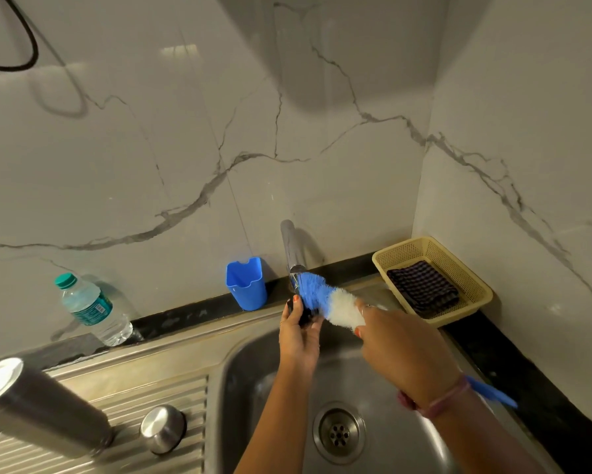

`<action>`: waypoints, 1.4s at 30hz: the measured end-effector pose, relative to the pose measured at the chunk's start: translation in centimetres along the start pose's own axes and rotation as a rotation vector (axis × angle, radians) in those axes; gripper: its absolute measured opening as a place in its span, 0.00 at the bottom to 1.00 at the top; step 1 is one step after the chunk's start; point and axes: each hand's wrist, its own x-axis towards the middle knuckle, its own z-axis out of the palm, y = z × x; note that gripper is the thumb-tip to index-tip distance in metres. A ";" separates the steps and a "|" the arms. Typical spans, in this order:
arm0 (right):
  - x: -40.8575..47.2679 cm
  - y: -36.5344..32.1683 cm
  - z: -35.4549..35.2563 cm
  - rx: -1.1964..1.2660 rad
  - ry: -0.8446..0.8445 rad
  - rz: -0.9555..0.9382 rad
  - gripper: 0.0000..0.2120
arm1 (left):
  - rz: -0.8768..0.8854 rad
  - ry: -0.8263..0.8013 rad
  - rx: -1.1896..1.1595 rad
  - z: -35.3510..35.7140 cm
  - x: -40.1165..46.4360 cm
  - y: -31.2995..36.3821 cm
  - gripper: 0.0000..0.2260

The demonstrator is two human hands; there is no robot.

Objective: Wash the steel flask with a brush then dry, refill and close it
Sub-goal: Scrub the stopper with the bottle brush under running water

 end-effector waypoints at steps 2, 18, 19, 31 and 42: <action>0.5 -0.7 1.2 0.016 0.037 0.021 0.22 | -0.035 -0.017 -0.005 0.6 -0.3 -0.2 0.17; 1.0 -1.5 1.7 -0.031 0.043 0.039 0.21 | -0.002 -0.042 -0.037 0.5 -0.6 -0.7 0.22; 0.8 -1.2 1.5 -0.019 0.041 0.018 0.20 | 0.004 -0.011 -0.052 0.3 -0.6 -0.7 0.22; 1.1 -1.4 0.8 0.023 0.044 0.057 0.18 | 0.003 -0.009 -0.071 0.3 -0.4 -0.7 0.22; 0.5 -1.0 1.8 -0.018 0.053 0.089 0.21 | 0.002 0.045 -0.053 0.6 0.0 -0.5 0.21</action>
